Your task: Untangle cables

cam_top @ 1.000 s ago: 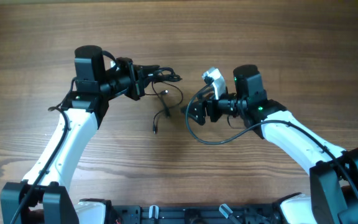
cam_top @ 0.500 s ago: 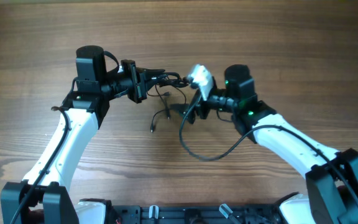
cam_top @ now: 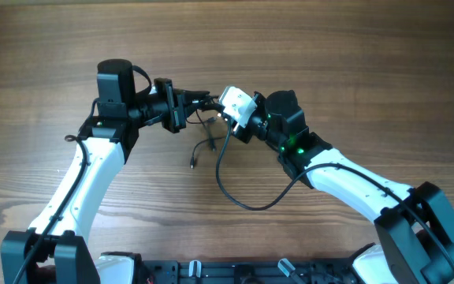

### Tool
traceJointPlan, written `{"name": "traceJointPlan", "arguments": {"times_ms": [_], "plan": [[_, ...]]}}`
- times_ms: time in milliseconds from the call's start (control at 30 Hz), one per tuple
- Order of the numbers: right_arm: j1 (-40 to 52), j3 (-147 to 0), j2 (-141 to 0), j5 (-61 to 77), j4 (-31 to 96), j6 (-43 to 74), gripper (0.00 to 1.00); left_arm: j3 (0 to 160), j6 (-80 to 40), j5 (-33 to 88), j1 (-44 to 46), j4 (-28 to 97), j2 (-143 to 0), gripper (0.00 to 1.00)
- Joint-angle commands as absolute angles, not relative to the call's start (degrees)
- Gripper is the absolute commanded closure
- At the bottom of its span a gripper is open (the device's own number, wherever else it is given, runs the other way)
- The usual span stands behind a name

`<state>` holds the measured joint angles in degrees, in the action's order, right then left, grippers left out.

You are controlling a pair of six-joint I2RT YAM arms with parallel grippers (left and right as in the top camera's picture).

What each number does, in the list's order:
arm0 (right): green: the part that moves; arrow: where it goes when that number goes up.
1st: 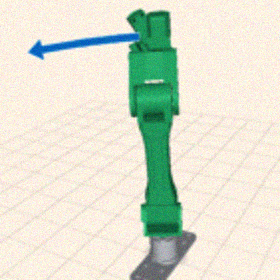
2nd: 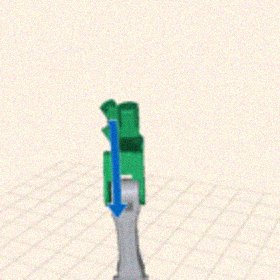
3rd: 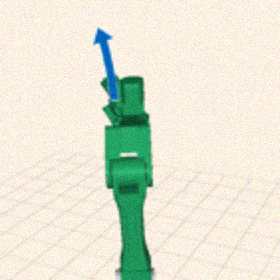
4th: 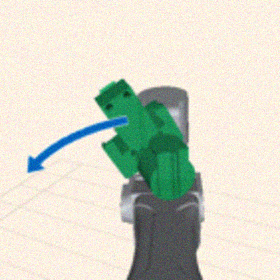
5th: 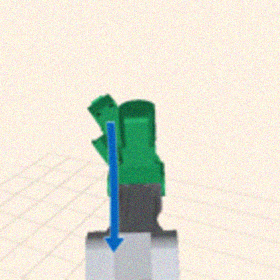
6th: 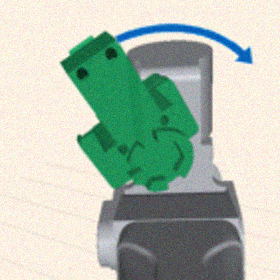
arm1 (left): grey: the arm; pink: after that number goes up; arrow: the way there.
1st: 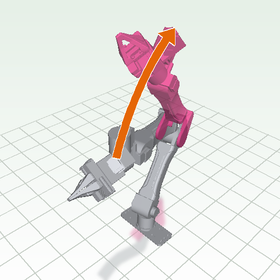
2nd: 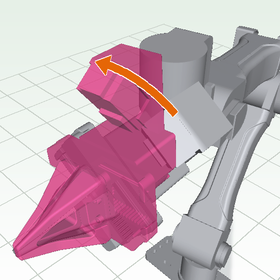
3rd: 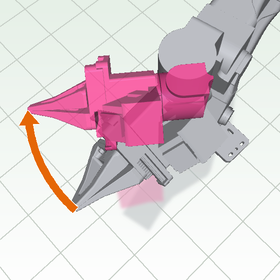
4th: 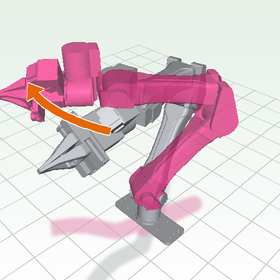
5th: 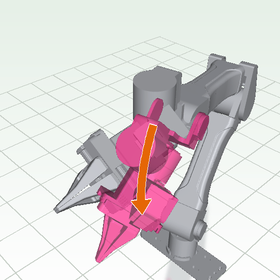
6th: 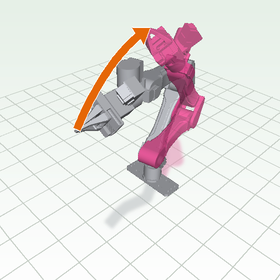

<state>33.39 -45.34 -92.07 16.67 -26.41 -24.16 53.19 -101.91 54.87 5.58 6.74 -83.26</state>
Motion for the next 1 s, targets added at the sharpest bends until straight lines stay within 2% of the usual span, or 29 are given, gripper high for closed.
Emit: {"name": "traceJointPlan", "arguments": {"times_ms": [0, 33, 67, 200, 267, 400, 500, 633, 767, 900, 967], "plan": [[33.47, -45.36, -93.17, 15.73, -26.26, -14.94, 0.96, 53.56, -102.26, 56.05, 5.78, 6.92, -82.63, 0.92], [33.47, -45.36, -93.12, 15.7, -26.28, -9.3, 0.96, 53.56, -102.24, 55.86, 5.78, 6.92, -82.63, 0.89], [33.41, -45.36, -93.03, 15.66, -26.26, -5.08, 0.96, 53.56, -102.26, 55.77, 5.78, 6.92, -82.63, 0.8], [32.62, -45.36, -90.54, 16.49, -25.04, 11.7, 0.96, 53.56, -93.3, 53.17, 5.76, 6.87, -82.63, 0.38], [31.55, -45.36, -87.7, 18.7, -23.22, 17.78, 0.96, 53.56, -81.89, 51.79, 5.56, 6.9, -82.63, 0.29], [28.86, -45.36, -82.98, 20.27, -18.52, 29.89, 0.96, 53.56, -54.83, 55.29, 4.64, 7.68, -82.63, 0.17], [25.93, -45.36, -80.55, 21.63, -16.25, 35.73, 0.96, 53.56, -46.15, 59.66, 3.88, 10.63, -82.61, 0.17], [23.07, -45.36, -80.4, 23.4, -15.62, 45.54, 0.96, 53.56, -38.85, 59.66, 3.92, 18.02, -82.61, 0.17], [22.44, -45.36, -80.4, 23.44, -15.53, 49.76, 0.96, 53.56, -33.17, 52.66, 6.57, 26.74, -82.61, 0.16], [22.55, -45.36, -80.4, 24.53, -14.41, 50.92, 0.96, 53.56, -33.26, 47.16, 11.07, 25.85, -82.61, 0.16], [22.55, -45.36, -80.4, 24.53, -13.23, 51.42, 0.96, 53.56, -33.43, 43.53, 14.0, 24.49, -82.63, 0.23]]}}
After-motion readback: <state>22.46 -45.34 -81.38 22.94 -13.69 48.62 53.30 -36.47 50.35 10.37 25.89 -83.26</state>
